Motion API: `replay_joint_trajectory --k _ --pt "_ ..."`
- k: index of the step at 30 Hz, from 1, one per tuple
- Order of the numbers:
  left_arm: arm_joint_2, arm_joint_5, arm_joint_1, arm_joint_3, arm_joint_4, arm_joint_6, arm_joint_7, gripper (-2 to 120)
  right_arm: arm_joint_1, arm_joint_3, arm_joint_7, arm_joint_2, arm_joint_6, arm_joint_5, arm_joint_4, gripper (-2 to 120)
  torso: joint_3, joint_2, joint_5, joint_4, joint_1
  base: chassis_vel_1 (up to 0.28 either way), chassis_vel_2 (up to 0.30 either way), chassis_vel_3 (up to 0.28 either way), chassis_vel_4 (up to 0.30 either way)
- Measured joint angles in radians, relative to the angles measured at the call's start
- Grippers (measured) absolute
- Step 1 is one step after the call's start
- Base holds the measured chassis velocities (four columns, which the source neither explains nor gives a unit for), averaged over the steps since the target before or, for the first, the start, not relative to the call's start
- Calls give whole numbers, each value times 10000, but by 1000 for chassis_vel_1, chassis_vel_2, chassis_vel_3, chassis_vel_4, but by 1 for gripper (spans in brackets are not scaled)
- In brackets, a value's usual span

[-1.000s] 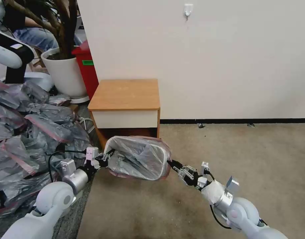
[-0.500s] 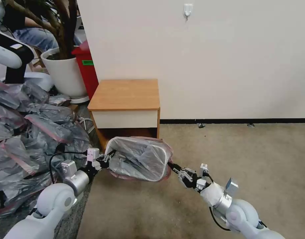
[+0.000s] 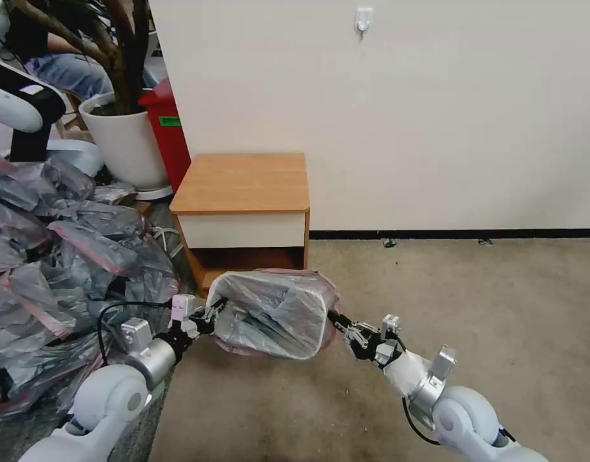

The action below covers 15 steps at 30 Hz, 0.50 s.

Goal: Pick up the garbage bag from the table and place it over the trash can.

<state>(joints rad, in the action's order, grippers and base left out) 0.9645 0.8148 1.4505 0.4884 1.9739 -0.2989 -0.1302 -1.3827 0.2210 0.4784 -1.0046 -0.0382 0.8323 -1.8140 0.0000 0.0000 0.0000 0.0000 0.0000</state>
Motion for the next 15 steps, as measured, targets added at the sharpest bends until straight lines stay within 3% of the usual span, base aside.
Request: replay_joint_trajectory --k 15 --pt "173 76 100 0 185 -34 96 3 35 -54 -493 -276 39 -1177 324 6 0 0 0 0 0 0 0 0 0"
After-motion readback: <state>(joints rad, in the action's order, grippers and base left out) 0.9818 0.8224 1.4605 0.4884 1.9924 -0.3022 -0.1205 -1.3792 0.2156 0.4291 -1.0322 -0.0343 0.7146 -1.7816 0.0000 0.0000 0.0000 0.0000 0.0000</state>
